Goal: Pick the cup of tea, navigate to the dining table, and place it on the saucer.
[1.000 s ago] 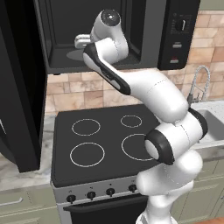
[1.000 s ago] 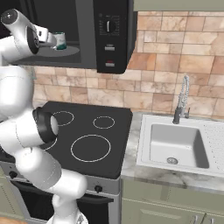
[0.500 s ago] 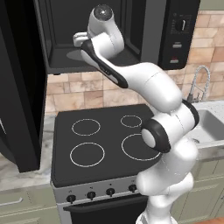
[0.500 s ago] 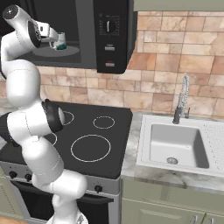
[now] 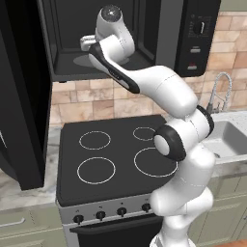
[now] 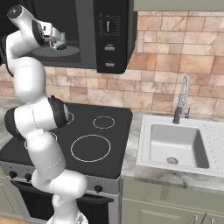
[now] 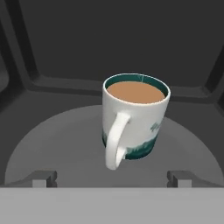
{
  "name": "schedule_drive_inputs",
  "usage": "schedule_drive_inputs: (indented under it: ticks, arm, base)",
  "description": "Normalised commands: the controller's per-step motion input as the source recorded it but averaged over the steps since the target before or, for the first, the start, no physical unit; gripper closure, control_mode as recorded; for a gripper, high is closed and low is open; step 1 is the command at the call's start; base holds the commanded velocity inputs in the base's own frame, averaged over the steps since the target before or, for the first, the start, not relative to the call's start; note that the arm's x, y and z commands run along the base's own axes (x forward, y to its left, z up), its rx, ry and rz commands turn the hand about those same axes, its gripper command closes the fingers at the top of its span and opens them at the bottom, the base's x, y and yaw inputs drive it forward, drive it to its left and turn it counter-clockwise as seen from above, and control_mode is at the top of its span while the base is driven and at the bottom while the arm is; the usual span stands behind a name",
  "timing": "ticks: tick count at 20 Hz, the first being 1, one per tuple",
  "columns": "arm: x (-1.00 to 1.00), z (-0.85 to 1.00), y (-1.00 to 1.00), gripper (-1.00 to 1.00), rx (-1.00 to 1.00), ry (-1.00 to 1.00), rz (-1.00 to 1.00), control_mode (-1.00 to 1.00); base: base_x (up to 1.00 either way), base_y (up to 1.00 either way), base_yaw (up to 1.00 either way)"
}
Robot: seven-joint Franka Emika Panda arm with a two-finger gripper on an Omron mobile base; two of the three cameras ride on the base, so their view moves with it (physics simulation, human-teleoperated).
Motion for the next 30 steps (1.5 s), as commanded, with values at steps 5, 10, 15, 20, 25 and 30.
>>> schedule_drive_inputs:
  ticks: [5,10,15,20,25,30]
  arm:
    - [0.29,-0.14,0.00,-1.00,0.00,0.00,0.00,-1.00]
    - [0.32,-0.04,0.00,-1.00,0.00,0.00,0.00,-1.00]
    - [0.13,0.00,0.00,-1.00,0.00,0.00,0.00,-1.00]
    - [0.00,0.00,0.00,-1.00,0.00,0.00,-0.01,-1.00]
    - [0.00,0.00,0.00,-1.00,0.00,0.00,-0.01,-1.00]
    - [-0.02,-0.08,0.00,1.00,0.00,0.00,-0.01,-1.00]
  base:
    - [0.00,0.00,0.00]
    - [0.00,0.00,0.00]
    - [0.00,0.00,0.00]
    - [0.00,0.00,0.00]
    - [0.00,0.00,0.00]
    - [0.00,0.00,0.00]
